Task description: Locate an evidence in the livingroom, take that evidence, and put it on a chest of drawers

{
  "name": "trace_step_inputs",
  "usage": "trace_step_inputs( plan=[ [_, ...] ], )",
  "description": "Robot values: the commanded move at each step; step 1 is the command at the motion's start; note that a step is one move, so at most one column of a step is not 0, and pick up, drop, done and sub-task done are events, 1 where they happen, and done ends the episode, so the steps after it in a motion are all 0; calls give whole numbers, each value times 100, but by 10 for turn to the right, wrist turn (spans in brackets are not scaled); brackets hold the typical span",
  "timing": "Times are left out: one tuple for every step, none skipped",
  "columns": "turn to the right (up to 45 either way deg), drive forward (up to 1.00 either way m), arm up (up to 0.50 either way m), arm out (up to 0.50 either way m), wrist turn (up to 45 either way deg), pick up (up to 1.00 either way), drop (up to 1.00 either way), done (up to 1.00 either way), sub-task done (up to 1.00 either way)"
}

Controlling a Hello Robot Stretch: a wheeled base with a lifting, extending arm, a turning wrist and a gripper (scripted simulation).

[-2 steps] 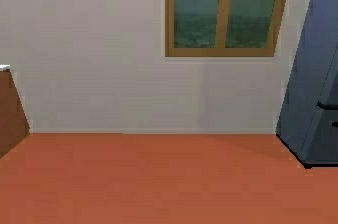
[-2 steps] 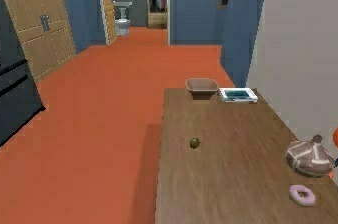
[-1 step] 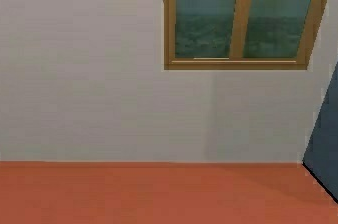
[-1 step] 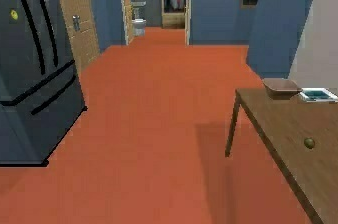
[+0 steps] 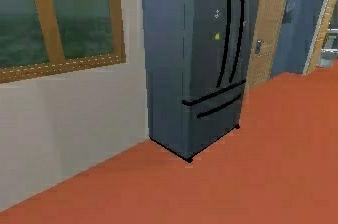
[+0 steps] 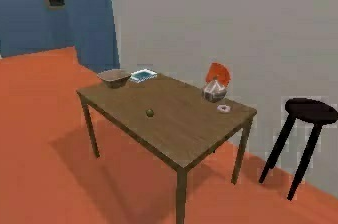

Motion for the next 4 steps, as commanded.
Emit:
trace_step_inputs(
  plan=[
    [390,0,0,0,0,0,0,0,0],
    [0,100,0,0,0,0,0,0,0],
    [0,75,0,0,0,0,0,0,0],
    [270,0,0,0,0,0,0,0,0]
  ],
)
